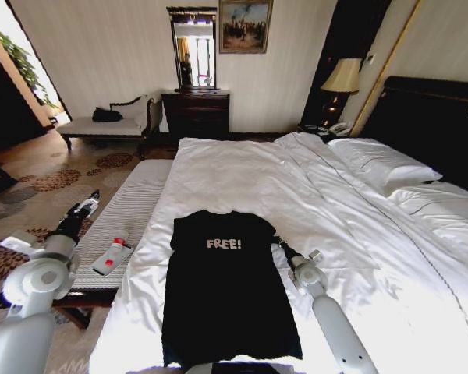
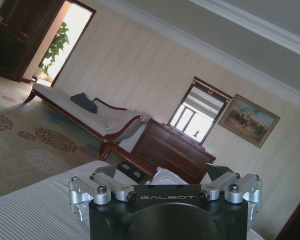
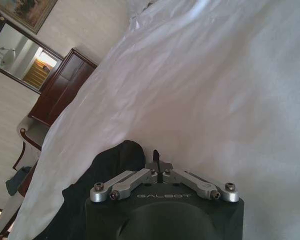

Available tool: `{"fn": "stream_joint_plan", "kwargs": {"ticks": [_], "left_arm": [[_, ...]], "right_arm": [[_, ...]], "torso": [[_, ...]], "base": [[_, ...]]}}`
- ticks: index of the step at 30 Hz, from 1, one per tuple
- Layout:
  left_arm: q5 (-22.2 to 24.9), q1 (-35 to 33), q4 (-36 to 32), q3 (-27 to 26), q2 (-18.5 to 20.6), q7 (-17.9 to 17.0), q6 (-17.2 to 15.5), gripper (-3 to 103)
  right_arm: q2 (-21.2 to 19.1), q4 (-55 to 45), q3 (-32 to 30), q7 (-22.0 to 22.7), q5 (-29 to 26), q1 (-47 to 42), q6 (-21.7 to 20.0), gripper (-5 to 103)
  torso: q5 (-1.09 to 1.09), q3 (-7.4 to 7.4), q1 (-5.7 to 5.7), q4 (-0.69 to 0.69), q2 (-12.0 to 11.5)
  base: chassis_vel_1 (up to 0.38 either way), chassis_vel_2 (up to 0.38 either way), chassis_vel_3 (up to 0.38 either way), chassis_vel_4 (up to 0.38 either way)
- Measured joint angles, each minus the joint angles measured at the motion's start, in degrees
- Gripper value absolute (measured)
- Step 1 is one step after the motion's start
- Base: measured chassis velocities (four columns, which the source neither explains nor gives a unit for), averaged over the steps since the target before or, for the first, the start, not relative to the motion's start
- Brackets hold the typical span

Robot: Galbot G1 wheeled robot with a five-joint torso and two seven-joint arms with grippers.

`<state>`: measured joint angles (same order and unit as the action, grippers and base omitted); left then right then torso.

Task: Fold the clothes on the bed.

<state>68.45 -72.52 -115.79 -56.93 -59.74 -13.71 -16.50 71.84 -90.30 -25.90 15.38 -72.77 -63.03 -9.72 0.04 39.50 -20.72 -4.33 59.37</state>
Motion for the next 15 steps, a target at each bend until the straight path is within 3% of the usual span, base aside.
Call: {"fn": "stream_joint_plan", "kwargs": {"ticks": [6, 15], "left_arm": [[-0.29, 0.09, 0.61, 0.27, -0.44, 0.18, -0.01, 100], [-1.75, 1.48, 2.47, 1.87, -1.12, 0.87, 0.16, 100]], "right_arm": [[-0.04, 0.62, 0.30, -1.44, 0.92, 0.78, 2.49, 0], [-0.94, 0.91, 1.39, -10.37, 3.78, 3.02, 11.47, 0]], "torso": [[0.00, 0.00, 0.00, 0.01, 0.00], [0.00, 0.00, 0.00, 0.01, 0.00]], "base": [[0.000, 0.000, 0.000, 0.000], [0.000, 0.000, 0.000, 0.000]]}}
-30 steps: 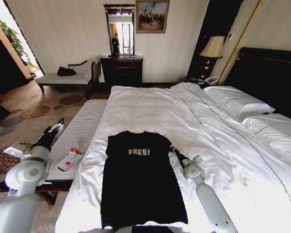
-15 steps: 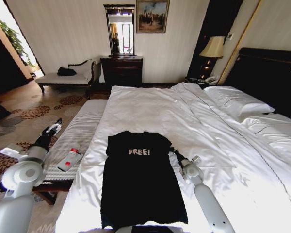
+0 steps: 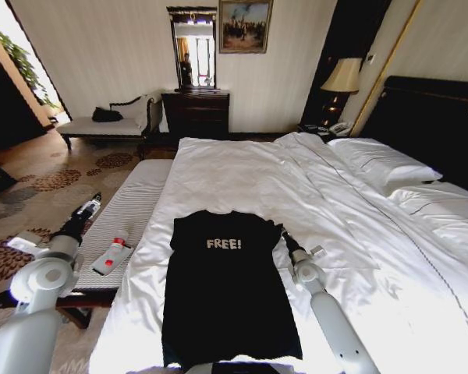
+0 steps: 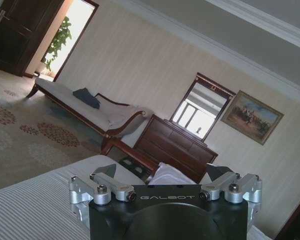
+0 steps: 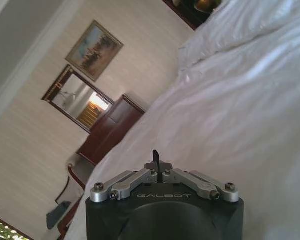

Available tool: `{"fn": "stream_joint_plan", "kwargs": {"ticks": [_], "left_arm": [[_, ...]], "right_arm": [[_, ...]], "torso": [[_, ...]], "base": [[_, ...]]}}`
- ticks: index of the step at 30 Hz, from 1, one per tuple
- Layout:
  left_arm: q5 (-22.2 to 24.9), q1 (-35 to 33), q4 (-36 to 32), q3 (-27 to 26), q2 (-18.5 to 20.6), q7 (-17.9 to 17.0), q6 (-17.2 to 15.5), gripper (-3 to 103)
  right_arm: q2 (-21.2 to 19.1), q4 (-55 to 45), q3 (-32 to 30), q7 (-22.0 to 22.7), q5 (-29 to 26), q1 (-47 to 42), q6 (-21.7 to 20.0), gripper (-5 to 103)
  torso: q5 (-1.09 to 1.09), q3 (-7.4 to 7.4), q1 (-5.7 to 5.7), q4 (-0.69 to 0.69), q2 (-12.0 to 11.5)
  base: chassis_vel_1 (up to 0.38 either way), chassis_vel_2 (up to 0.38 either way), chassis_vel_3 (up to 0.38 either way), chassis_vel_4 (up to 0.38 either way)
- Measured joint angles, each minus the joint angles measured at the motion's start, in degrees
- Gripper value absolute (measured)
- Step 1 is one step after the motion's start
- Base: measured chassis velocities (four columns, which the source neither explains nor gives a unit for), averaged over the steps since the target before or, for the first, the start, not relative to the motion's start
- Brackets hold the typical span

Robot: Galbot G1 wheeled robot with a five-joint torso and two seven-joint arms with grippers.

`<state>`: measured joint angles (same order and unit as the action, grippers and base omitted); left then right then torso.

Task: Fold the clothes on the bed.

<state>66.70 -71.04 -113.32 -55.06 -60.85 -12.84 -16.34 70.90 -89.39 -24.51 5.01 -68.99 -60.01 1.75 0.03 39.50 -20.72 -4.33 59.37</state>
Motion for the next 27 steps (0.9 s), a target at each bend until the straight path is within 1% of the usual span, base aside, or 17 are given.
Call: {"fn": "stream_joint_plan", "kwargs": {"ticks": [6, 10, 18, 27], "left_arm": [[-0.50, -0.02, 0.91, 0.15, -0.16, 0.65, 0.26, 100], [-0.66, 0.11, 1.48, 0.26, -0.12, 0.90, 0.42, 100], [-0.70, 0.96, 1.96, 1.14, 0.21, 0.92, 0.59, 100], [-0.89, 0.98, 1.93, 1.45, -0.05, 0.92, 0.67, 100]], "right_arm": [[-0.21, 1.46, 0.66, -0.82, 1.82, 0.86, 0.68, 0], [-0.65, 5.33, 1.50, -0.84, 3.79, 2.27, 0.87, 0], [-2.01, 8.87, 1.46, -0.05, 4.02, 4.96, 0.87, 0], [-3.17, 10.36, 0.69, 0.13, 5.42, 5.11, 0.90, 0]], "torso": [[0.00, 0.00, 0.00, 0.00, 0.00], [-0.01, 0.00, 0.00, -0.01, 0.00], [-0.01, 0.00, 0.00, -0.01, 0.00], [-0.01, 0.00, 0.00, 0.00, 0.00]], "base": [[0.000, 0.000, 0.000, 0.000], [0.000, 0.000, 0.000, 0.000], [0.000, 0.000, 0.000, 0.000], [0.000, 0.000, 0.000, 0.000]]}}
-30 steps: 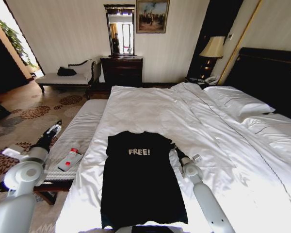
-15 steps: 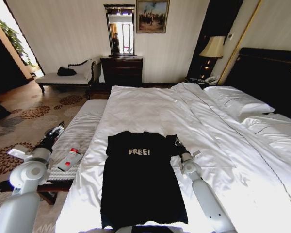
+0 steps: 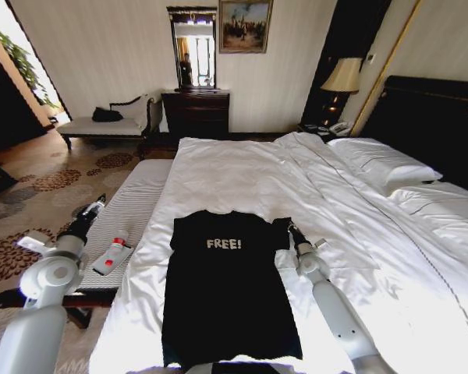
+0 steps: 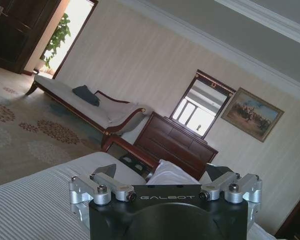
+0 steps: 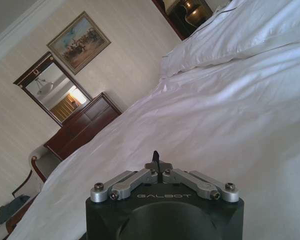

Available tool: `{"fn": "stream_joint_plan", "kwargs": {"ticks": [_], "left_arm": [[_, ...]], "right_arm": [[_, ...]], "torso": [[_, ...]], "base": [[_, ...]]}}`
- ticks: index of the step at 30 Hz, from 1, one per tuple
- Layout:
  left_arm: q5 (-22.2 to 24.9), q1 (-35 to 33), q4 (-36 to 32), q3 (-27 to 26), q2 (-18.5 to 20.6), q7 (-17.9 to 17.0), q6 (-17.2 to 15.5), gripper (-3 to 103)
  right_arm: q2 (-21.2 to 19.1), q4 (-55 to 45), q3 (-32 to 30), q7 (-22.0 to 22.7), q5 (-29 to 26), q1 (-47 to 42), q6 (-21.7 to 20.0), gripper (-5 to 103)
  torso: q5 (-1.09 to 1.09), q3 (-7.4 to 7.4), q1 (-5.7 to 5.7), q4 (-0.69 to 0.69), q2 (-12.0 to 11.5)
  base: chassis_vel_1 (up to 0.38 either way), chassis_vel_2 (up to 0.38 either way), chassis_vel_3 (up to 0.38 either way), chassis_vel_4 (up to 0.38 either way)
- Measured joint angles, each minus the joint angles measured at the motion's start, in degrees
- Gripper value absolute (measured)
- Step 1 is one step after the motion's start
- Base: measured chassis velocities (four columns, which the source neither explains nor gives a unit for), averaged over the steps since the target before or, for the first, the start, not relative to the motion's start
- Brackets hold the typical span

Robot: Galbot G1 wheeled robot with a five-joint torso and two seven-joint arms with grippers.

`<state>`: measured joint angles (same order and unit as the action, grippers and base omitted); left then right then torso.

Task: Fold the clothes on the bed.

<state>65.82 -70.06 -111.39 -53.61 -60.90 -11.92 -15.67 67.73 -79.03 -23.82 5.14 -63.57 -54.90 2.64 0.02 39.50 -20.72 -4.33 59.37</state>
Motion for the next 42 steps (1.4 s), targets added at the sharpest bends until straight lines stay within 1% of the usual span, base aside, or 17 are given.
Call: {"fn": "stream_joint_plan", "kwargs": {"ticks": [8, 16, 23, 24, 26, 30, 31, 32, 33, 35, 36, 38, 39, 41, 42], "left_arm": [[-0.07, -0.52, -0.64, -0.48, 0.07, -0.14, 0.03, 100], [-0.64, -0.70, -0.81, -0.54, -0.06, -0.30, 0.10, 100], [-1.53, -0.89, -0.91, -0.05, -0.78, -0.38, 0.18, 100], [-1.56, -0.94, -0.94, -0.04, -0.83, -0.38, 0.18, 100], [-1.57, -0.99, -1.00, -0.05, -0.85, -0.38, 0.19, 100], [-1.54, -1.31, -1.09, -0.58, -0.85, -0.37, 0.22, 100], [-1.54, -1.31, -1.09, -0.58, -0.85, -0.37, 0.22, 100], [-1.52, -1.47, -1.09, -0.70, -0.85, -0.33, 0.22, 100], [-1.52, -1.62, -1.09, -0.78, -0.90, -0.28, 0.24, 100], [-1.56, -1.83, -1.08, -0.80, -1.10, -0.20, 0.29, 100], [-1.56, -1.83, -1.08, -0.80, -1.10, -0.20, 0.29, 100], [-1.64, -1.85, -1.07, -0.79, -1.26, -0.18, 0.34, 100], [-1.65, -1.76, -1.07, -0.72, -1.30, -0.17, 0.34, 100], [-1.65, -1.36, -1.02, -0.51, -1.31, -0.17, 0.35, 100], [-1.65, -1.36, -1.02, -0.51, -1.31, -0.17, 0.35, 100]], "right_arm": [[0.06, 0.54, -0.40, -0.15, 2.68, -1.27, 0.11, 0], [0.13, 0.41, -0.56, -0.15, 3.48, -1.95, 0.30, 0], [-0.92, 0.01, -0.83, -0.12, 4.18, -2.13, 0.39, 0], [-0.93, -0.12, -0.83, -0.28, 4.53, -2.22, 0.57, -2], [-0.93, -0.44, -0.84, -0.44, 5.03, -2.41, 0.81, -2], [-0.94, -3.96, -1.40, -0.19, 5.98, -4.61, 1.20, 20], [-0.94, -3.96, -1.40, -0.19, 5.98, -4.61, 1.20, 20], [-1.04, -4.79, -1.64, -0.08, 6.42, -5.30, 1.64, 24], [-1.14, -5.49, -1.97, 0.01, 6.95, -5.94, 2.28, 24], [-1.39, -6.87, -2.73, 0.41, 7.92, -7.24, 3.43, 35], [-1.39, -6.87, -2.73, 0.41, 7.92, -7.24, 3.43, 35], [-1.77, -8.72, -3.61, 1.42, 7.96, -8.90, 3.67, 46], [-2.03, -10.31, -4.08, 2.25, 7.32, -10.18, 3.35, 46], [-2.21, -14.51, -4.84, 5.01, 4.49, -13.43, 0.22, 57], [-2.21, -14.51, -4.84, 5.01, 4.49, -13.43, 0.22, 57]], "torso": [[0.01, 0.00, 0.00, 0.00, 0.00], [0.01, -0.01, 0.00, 0.00, 0.00], [0.01, 0.00, 0.00, 0.00, 0.00], [0.01, 0.00, 0.00, 0.00, 0.00], [0.01, 0.00, 0.00, 0.00, 0.00], [0.00, 0.00, 0.00, 0.00, 0.00], [0.00, 0.00, 0.00, 0.00, 0.00], [0.01, 0.00, 0.00, 0.00, 0.00], [0.01, -0.01, 0.00, 0.00, 0.00], [0.01, -0.01, 0.01, 0.01, 0.00], [0.01, -0.01, 0.01, 0.01, 0.00], [0.01, 0.00, 0.00, 0.01, 0.00], [0.01, 0.00, 0.00, 0.00, 0.00], [0.01, 0.00, 0.00, -0.01, 0.00], [0.01, 0.00, 0.00, -0.01, 0.00]], "base": [[0.000, 0.000, 0.000, 0.000], [0.000, 0.000, 0.000, 0.000], [0.000, 0.000, 0.000, 0.000], [0.000, 0.000, 0.000, 0.000], [0.000, 0.000, 0.000, 0.000], [0.000, 0.000, 0.000, 0.000], [0.000, 0.000, 0.000, 0.000], [0.000, 0.000, 0.000, 0.000], [0.000, 0.000, 0.000, 0.000], [0.000, 0.000, 0.000, 0.000], [0.000, 0.000, 0.000, 0.000], [0.000, 0.000, 0.000, 0.000], [0.000, 0.000, 0.000, 0.000], [0.000, 0.000, 0.000, 0.000], [0.000, 0.000, 0.000, 0.000]]}}
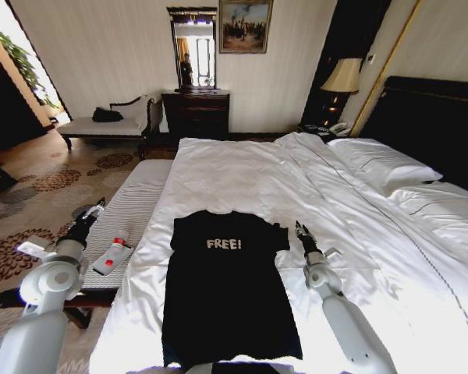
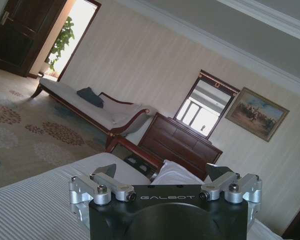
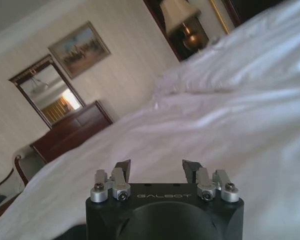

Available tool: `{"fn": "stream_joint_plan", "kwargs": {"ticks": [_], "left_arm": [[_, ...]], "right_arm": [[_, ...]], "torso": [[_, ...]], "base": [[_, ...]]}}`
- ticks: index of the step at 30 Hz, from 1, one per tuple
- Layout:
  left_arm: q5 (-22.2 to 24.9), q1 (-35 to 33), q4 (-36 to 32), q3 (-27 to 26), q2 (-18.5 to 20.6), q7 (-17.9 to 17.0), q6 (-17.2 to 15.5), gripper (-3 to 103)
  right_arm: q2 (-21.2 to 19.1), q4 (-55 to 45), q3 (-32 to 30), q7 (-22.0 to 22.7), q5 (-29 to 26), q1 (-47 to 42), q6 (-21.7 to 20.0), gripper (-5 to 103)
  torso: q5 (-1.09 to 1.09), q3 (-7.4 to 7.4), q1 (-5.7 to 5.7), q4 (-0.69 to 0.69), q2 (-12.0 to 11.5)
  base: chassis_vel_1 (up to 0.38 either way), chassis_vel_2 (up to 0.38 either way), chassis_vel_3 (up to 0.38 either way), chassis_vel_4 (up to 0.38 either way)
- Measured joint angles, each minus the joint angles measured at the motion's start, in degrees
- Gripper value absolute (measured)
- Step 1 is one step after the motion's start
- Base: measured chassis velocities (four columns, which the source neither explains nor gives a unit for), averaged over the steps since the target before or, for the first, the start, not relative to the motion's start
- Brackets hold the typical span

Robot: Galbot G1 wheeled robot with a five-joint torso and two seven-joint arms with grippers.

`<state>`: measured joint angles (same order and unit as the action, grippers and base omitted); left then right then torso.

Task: Fold the clothes on the bed.

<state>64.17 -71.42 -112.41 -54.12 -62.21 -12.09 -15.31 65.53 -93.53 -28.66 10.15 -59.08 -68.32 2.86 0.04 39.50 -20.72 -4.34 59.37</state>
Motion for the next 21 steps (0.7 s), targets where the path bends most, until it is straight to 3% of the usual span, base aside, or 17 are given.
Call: {"fn": "stream_joint_plan", "kwargs": {"ticks": [3, 6, 9, 18, 21], "left_arm": [[-0.01, 0.62, 0.10, 0.47, -0.08, -0.03, 0.01, 100], [-0.12, 0.70, 0.11, 0.75, -0.27, -0.05, 0.01, 100], [-0.35, 0.55, 0.03, 0.86, -0.43, -0.05, 0.01, 100], [-0.14, -0.26, 0.44, -0.51, 0.15, 0.26, 0.13, 100], [-0.12, -0.32, 0.62, -0.71, 0.21, 0.34, 0.20, 100]], "right_arm": [[1.06, -5.86, -0.28, 5.37, -5.06, -4.05, -6.08, 73], [2.22, -7.68, -0.18, 7.33, -7.58, -5.05, -8.24, 79], [3.63, -8.51, 0.07, 9.28, -11.69, -4.93, -10.10, 95], [5.49, -6.67, 0.61, 10.09, -14.46, -2.92, -10.93, 103], [5.88, -5.97, 0.82, 9.99, -14.22, -2.37, -10.93, 100]], "torso": [[-0.01, 0.00, 0.00, 0.00, 0.00], [0.00, 0.00, 0.01, 0.01, 0.00], [0.00, 0.00, 0.00, 0.03, 0.00], [0.00, 0.00, 0.00, 0.02, 0.00], [0.00, 0.00, 0.00, 0.02, 0.00]], "base": [[0.000, 0.000, 0.000, 0.000], [0.000, 0.000, 0.000, 0.000], [0.000, 0.000, 0.000, 0.000], [0.000, 0.000, 0.000, 0.000], [0.000, 0.000, 0.000, 0.000]]}}
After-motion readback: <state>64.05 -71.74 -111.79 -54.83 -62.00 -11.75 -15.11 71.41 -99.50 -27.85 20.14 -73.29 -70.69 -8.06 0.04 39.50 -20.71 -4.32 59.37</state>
